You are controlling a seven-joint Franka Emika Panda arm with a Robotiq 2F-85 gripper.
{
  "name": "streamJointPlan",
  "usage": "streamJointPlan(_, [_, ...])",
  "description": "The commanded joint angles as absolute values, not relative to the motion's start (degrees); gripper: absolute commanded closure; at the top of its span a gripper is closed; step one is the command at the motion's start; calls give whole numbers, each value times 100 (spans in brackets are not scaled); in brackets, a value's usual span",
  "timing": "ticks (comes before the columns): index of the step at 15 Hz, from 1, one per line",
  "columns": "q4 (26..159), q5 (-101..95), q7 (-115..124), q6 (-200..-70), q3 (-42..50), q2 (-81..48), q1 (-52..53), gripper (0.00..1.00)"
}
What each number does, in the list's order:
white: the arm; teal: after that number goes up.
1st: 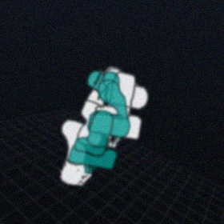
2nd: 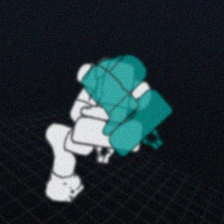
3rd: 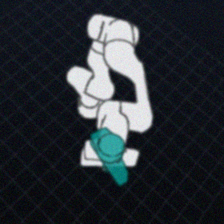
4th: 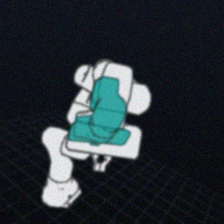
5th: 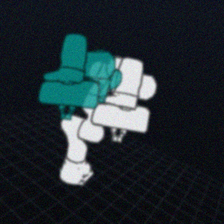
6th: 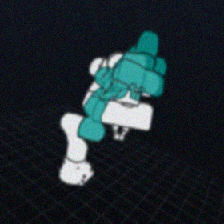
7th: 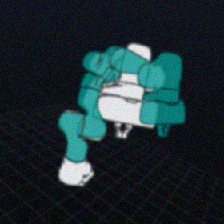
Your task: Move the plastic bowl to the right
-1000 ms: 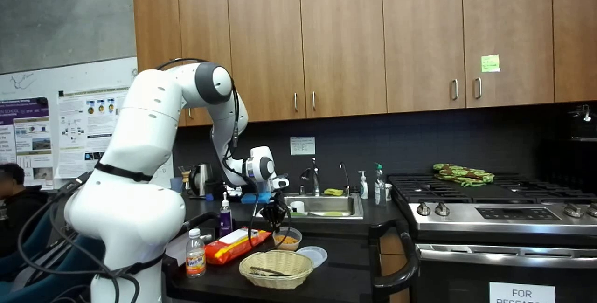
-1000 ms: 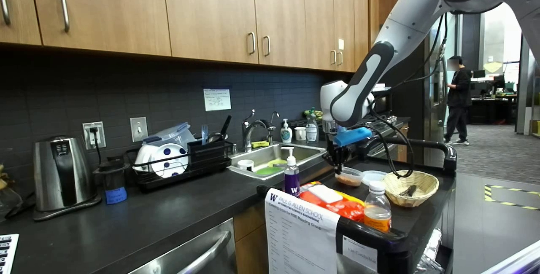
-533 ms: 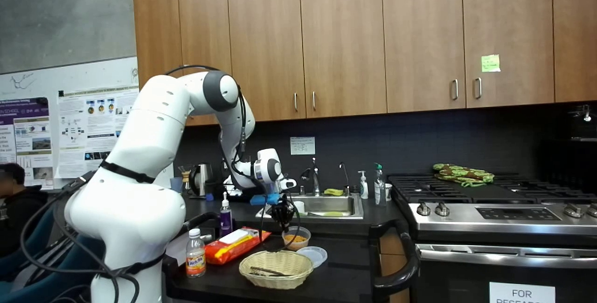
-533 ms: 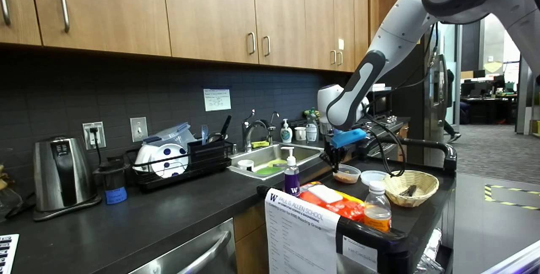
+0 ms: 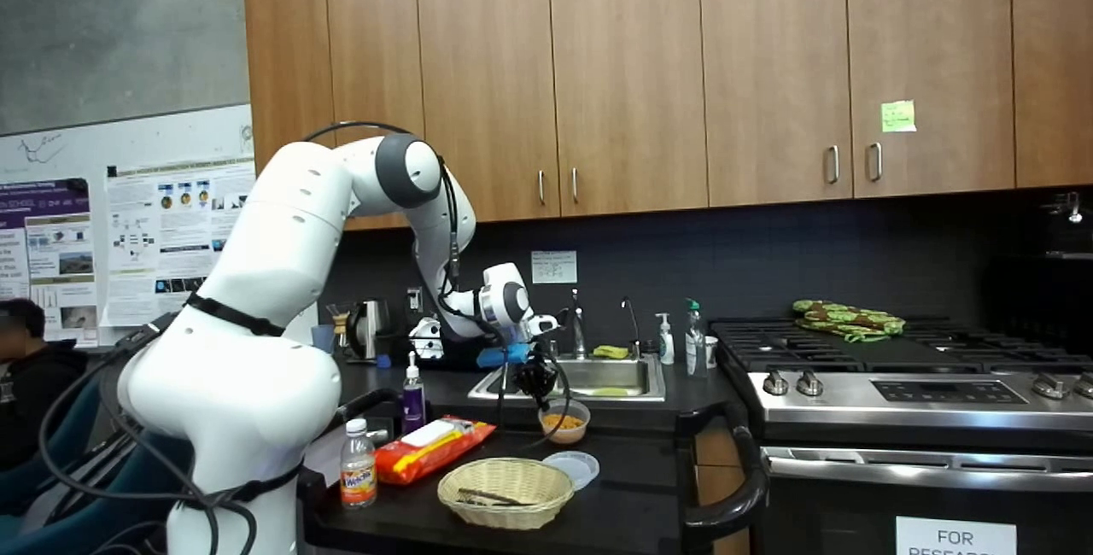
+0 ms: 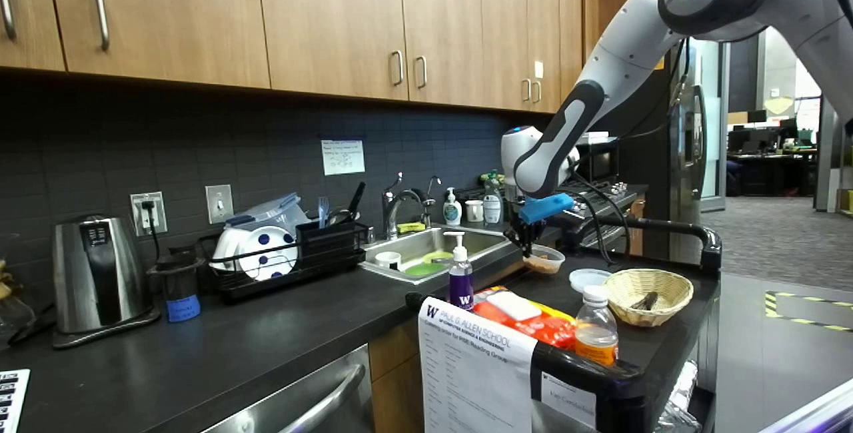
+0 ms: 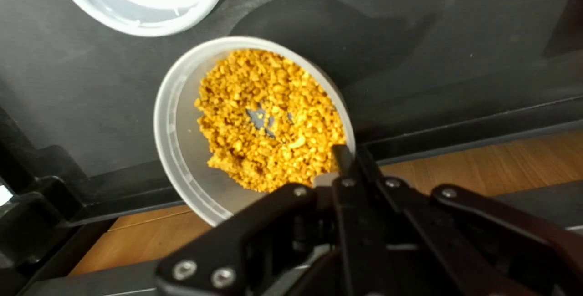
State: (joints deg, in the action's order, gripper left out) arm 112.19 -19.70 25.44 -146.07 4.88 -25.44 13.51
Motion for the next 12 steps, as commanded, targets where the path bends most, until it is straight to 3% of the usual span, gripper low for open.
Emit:
streamJointPlan(1, [11057,-2116,2613,-14463,659,-2489,1422,99])
streamJointPlan(12, [10902,-1899,2616,-13960,779,-2456,1222,99])
